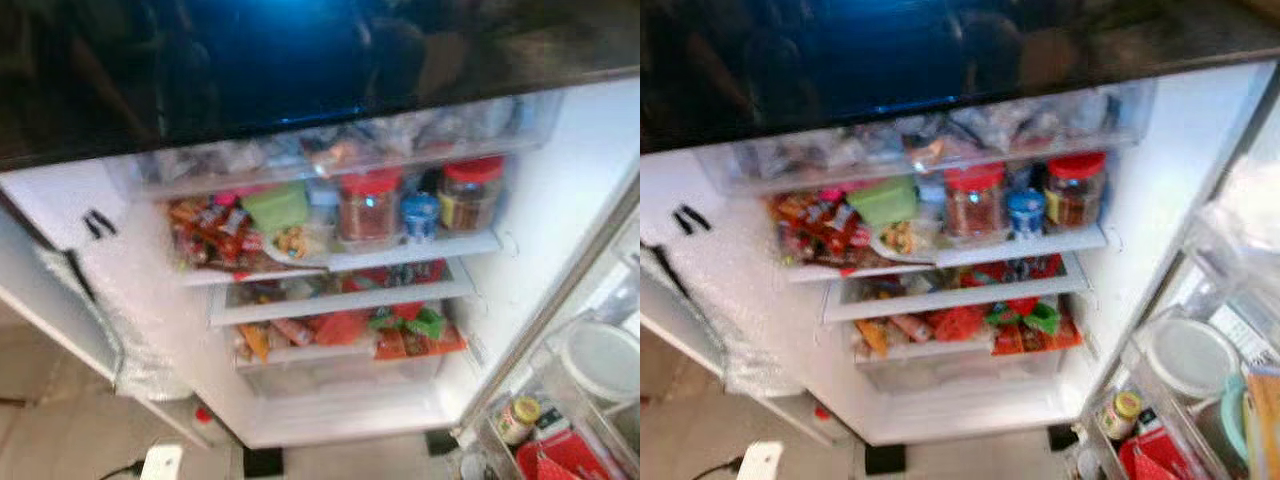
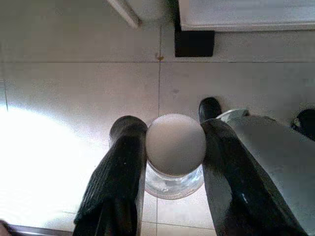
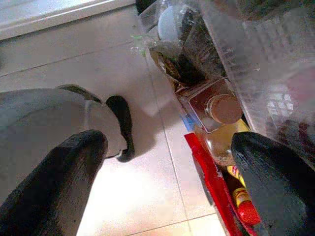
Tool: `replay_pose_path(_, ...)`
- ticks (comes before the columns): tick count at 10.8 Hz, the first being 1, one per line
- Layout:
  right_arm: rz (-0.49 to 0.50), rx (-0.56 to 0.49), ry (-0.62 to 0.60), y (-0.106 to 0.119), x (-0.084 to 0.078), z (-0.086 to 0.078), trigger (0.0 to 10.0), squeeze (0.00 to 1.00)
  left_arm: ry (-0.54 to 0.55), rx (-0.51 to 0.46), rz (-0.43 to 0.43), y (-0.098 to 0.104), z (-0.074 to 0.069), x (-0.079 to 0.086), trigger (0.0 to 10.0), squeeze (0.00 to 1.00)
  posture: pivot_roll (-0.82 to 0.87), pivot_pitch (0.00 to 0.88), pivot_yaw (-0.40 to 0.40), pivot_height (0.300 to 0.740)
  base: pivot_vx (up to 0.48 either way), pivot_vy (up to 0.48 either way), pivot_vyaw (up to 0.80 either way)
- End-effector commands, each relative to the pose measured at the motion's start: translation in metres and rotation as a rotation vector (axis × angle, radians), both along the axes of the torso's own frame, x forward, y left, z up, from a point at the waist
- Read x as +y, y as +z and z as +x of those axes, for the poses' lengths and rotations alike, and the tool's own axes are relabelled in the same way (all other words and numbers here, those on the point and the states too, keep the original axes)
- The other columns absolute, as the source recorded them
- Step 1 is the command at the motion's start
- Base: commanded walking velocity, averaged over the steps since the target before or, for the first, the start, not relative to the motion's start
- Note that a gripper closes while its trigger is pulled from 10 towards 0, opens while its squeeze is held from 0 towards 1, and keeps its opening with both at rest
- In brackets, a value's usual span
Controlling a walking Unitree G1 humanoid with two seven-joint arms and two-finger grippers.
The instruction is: Restocking fridge
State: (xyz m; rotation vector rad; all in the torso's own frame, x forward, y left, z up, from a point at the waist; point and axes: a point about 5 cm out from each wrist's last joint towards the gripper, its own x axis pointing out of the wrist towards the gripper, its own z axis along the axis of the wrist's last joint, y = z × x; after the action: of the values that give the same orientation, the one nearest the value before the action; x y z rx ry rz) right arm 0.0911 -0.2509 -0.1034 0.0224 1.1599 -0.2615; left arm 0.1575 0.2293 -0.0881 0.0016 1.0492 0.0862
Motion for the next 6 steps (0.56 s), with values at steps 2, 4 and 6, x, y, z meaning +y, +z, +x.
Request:
replay_pose_path(2,-0.015,-0.046,-0.019,0.004,-0.005,0.008,10.0,0.00,-0.002,-0.035,-0.001,0.002,0.001,0.002,10.0,0.00,-0.16,0.000,0.103,0.740,0.000,0.000,0.00)
replay_pose_path(4,0.006,-0.046,-0.016,0.002,0.000,0.006,10.0,0.00,-0.007,-0.130,-0.007,0.006,0.007,0.001,10.0,0.00,-0.15,0.000,0.099,0.740,0.000,0.000,0.00)
replay_pose_path(6,0.057,-0.070,-0.032,-0.002,0.015,0.002,10.0,0.00,-0.020,-0.197,-0.031,0.009,0.011,-0.002,10.0,0.00,-0.16,0.000,0.108,0.740,0.000,0.000,0.00)
